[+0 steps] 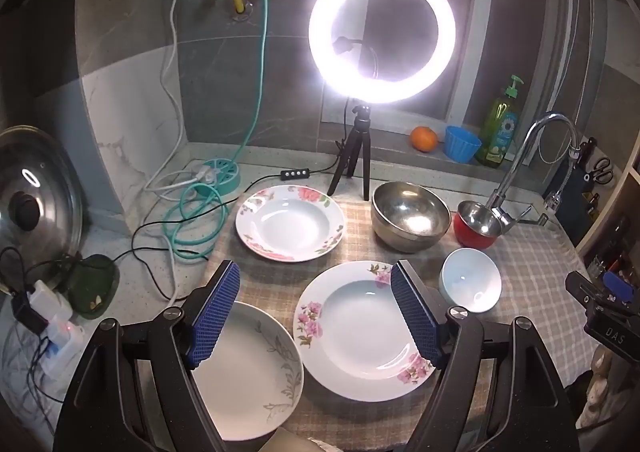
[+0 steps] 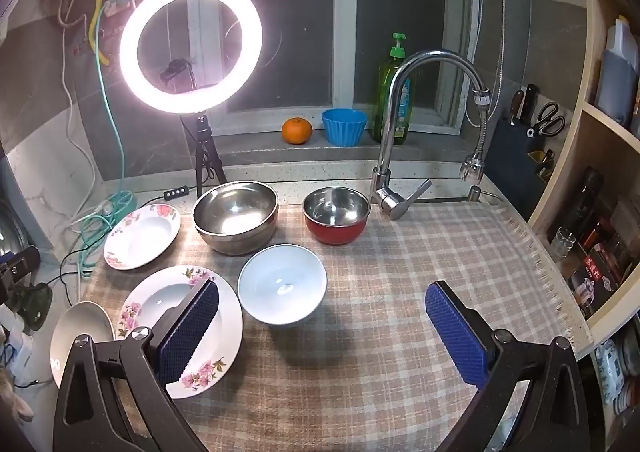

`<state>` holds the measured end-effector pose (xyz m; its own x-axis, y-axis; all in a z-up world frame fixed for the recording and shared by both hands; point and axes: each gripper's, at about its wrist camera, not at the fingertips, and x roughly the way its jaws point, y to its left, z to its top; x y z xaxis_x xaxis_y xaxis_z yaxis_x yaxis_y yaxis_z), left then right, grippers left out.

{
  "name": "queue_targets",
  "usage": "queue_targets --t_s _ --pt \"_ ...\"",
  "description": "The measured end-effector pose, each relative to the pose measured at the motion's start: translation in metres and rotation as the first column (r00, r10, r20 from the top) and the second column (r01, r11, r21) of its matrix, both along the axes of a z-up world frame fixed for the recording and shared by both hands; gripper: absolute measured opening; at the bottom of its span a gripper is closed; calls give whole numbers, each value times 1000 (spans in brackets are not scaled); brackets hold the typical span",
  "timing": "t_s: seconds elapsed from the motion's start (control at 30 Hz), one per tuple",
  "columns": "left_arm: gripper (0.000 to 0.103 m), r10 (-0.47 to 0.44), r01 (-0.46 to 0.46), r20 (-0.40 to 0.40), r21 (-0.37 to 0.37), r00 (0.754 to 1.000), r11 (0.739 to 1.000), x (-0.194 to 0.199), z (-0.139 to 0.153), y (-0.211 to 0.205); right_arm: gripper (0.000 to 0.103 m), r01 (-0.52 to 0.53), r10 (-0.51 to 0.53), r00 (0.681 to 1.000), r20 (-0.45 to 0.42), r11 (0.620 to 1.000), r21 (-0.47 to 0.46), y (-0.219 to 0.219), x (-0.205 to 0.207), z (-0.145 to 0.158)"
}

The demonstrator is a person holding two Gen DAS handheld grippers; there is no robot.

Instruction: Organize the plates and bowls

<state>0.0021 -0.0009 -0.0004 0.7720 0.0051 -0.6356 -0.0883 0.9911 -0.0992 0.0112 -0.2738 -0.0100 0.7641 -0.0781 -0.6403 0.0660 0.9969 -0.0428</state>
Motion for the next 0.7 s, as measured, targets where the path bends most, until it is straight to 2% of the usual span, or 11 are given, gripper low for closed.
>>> queue_targets --t_s 0.7 --pt "78 -2 2 -4 -2 1000 1000 3 0 1 102 2 -2 1000 4 1000 4 1 -1 1"
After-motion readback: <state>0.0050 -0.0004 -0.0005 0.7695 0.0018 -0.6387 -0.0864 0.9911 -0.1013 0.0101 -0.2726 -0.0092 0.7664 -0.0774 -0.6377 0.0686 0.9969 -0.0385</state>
